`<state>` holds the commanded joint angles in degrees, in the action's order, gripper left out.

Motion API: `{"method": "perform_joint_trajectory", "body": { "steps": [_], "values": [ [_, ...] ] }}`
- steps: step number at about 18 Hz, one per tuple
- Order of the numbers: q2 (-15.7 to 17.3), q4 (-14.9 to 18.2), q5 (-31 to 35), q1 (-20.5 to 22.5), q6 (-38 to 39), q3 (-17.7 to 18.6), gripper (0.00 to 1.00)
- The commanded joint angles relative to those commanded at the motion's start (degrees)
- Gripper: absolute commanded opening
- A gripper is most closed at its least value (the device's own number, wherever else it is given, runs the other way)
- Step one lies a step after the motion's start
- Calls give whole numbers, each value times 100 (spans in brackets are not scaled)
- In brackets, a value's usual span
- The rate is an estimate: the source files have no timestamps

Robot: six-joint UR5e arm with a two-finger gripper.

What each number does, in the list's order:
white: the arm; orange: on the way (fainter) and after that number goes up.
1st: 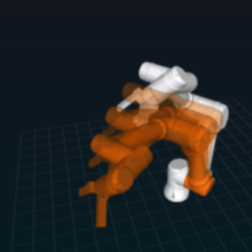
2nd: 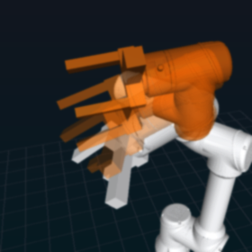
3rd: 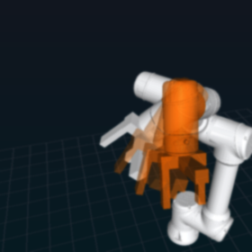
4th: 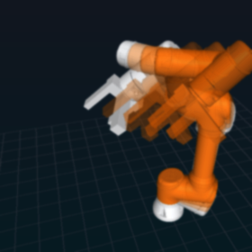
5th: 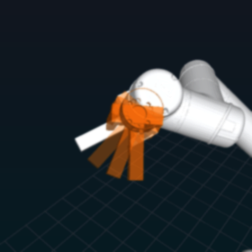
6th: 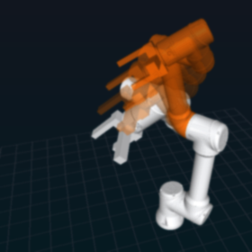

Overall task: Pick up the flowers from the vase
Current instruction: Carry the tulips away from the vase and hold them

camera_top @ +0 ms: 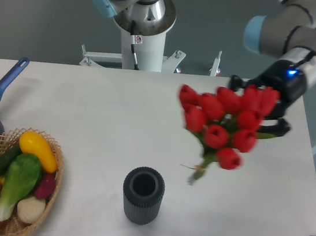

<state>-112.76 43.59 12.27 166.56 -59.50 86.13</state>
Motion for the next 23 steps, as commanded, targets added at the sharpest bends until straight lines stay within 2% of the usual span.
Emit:
{"method": "perform_joint_trajectory", "body": {
  "steps": [3, 7, 9, 14, 15, 19, 21, 23],
  "values": [
    [-114, -26, 670, -36, -210, 52, 0],
    [-211, -9, 750, 219, -396, 158, 0],
    [-246, 9, 1073, 333, -430, 167, 0],
    [-255, 17, 2549, 360, -905, 106, 0],
    [-229, 18, 3118, 325, -923, 97, 0],
    [-229, 53, 4473, 159, -1036, 9, 0],
    [-229, 236, 5221, -69, -1195, -96, 0],
    [-229, 526, 5557, -141, -1204, -228, 0]
  ]
}}
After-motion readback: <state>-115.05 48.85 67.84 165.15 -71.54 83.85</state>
